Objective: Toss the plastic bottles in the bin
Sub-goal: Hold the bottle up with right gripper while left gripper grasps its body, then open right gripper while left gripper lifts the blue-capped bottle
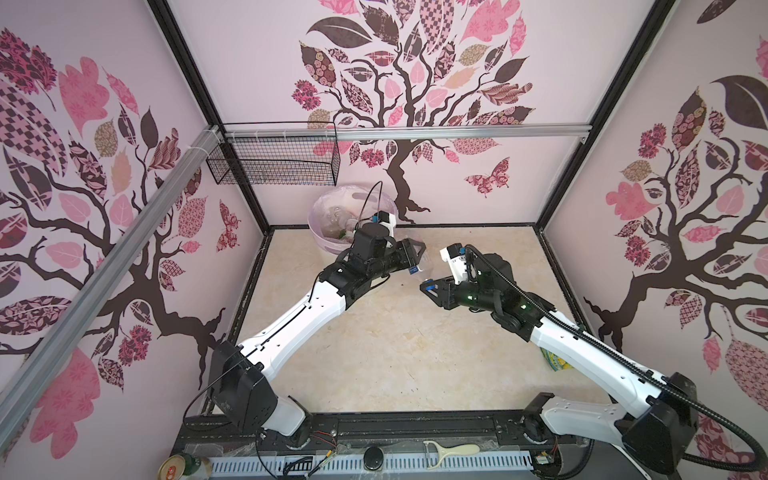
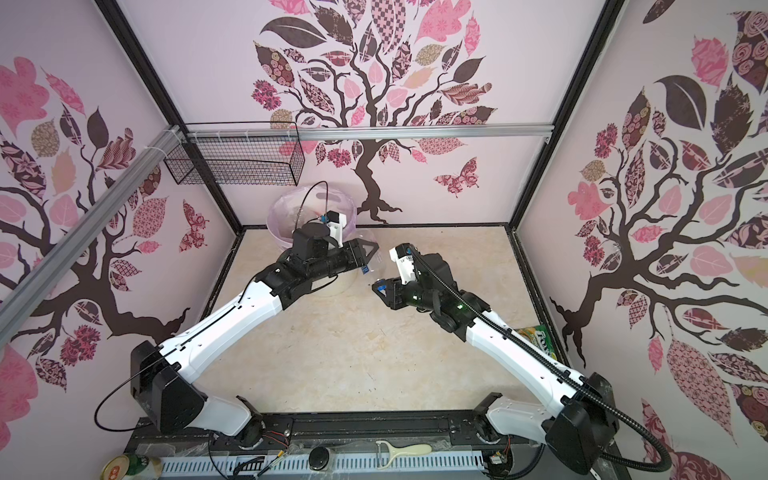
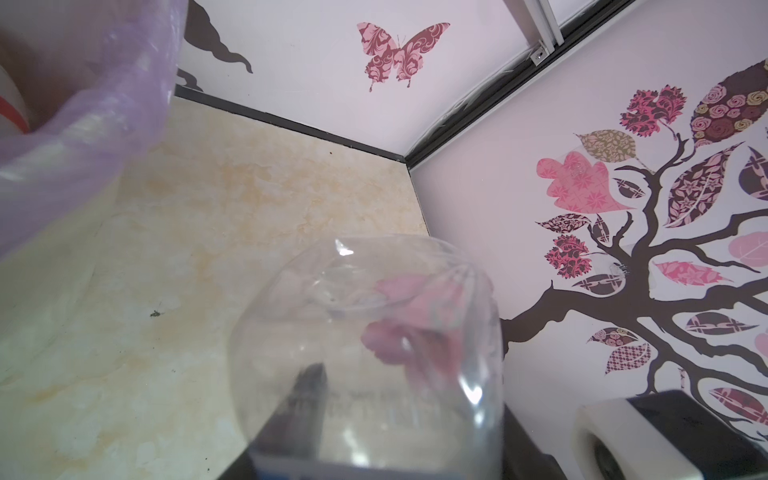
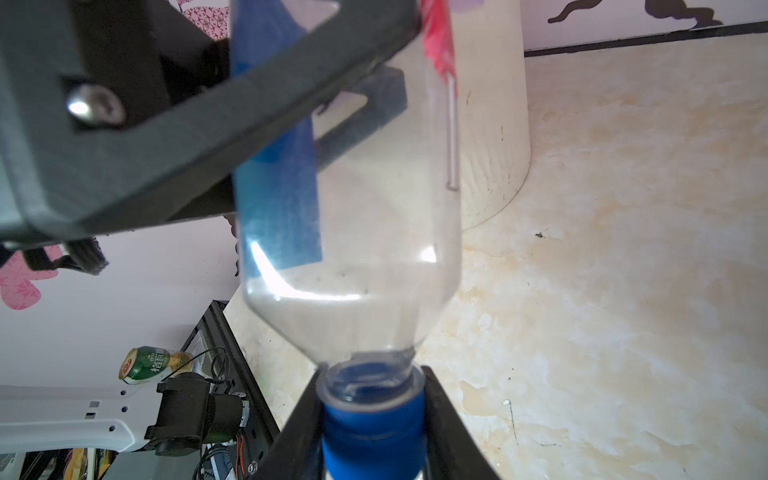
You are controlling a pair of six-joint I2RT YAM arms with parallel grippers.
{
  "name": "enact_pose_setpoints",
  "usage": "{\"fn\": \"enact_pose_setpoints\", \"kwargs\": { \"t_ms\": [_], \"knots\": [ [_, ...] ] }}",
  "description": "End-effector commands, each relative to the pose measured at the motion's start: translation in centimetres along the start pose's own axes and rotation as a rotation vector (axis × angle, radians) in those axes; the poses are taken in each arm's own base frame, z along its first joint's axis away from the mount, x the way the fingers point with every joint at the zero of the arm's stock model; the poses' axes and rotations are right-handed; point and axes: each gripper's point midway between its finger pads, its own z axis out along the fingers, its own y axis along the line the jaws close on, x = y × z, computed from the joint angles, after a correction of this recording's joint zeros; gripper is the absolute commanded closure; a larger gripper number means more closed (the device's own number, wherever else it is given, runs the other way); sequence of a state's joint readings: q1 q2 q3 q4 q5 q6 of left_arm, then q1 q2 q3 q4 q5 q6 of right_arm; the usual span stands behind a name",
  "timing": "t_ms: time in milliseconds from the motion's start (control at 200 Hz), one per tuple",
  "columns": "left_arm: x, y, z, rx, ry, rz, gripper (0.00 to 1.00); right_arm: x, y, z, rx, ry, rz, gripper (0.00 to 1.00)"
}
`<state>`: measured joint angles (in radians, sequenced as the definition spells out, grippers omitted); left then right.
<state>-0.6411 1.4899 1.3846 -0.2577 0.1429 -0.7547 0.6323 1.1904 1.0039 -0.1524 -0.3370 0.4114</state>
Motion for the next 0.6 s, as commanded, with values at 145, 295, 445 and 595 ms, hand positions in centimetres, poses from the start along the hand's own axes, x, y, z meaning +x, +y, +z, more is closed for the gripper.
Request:
{"fn": "enact_pose_setpoints", "kwargs": {
  "t_ms": [145,295,445,595],
  "knots": [
    [-2.5,-0.7,-0.8,-0.031,-0.057,0.085,0.54,-1.0,0.5,-0.6,0.007,-0.035,-0.049,0.46],
    [-4.2,-0.8,-1.9,-0.072,-0.084,0.157,0.55,-2.0,0.6,-1.5,0.037,-0.069,-0.083,0.35],
    [-7.0,-0.8,-3.8,-0.103,-0.125,0.213,0.56,-3.1,0.7,-2.3,0.067,-0.095,-0.113,0.15],
    [-11.1,-0.2,-6.9,-0.16,-0.226,0.259,0.56,-4.3,1.1,-2.9,0.079,-0.124,-0.131,0.0]
  ]
}}
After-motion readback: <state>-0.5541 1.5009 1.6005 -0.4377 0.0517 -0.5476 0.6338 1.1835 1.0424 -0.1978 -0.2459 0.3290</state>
